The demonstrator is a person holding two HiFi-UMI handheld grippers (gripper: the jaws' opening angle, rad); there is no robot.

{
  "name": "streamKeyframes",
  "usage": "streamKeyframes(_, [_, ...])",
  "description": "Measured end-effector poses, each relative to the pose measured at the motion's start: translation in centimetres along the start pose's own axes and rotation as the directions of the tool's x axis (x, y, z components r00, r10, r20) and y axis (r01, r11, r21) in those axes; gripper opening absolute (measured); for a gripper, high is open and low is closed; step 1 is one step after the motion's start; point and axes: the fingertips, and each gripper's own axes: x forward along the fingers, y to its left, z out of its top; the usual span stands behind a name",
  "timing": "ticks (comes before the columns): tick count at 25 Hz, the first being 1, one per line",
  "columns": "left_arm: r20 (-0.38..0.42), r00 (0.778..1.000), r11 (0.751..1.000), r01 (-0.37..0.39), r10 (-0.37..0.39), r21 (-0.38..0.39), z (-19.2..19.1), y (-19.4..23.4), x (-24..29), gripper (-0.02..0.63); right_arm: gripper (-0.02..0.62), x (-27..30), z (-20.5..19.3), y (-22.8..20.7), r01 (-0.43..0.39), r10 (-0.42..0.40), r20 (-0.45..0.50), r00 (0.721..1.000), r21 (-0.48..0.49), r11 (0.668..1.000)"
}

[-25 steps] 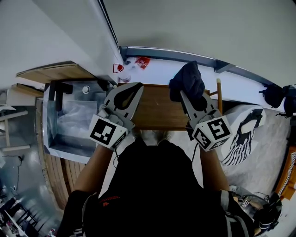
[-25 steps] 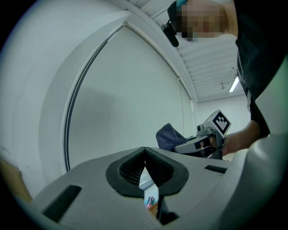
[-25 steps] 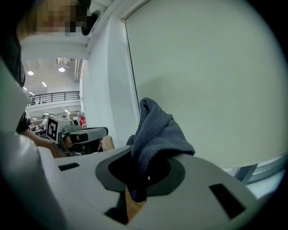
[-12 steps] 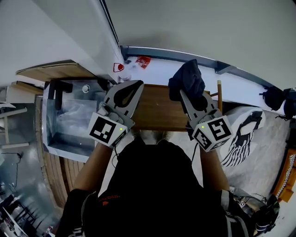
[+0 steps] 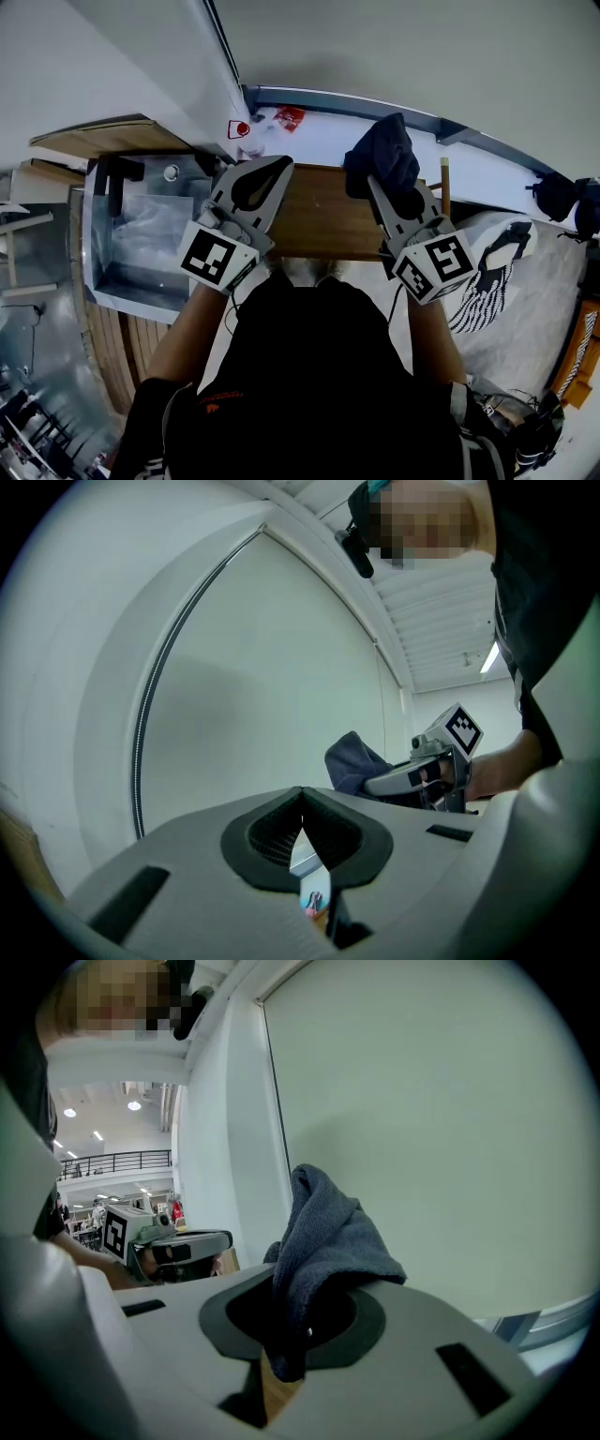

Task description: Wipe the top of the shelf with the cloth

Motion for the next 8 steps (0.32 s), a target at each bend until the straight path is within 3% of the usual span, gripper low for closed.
streamKeyframes(8, [0.003,1.000,1.000,0.009,-0.009,-0.002,-0.18,-0.96,0.10,0.018,0.051,-0.55,-0.18,0.16,-0.007,0.007,-0.001,1.000,-0.005,1.000])
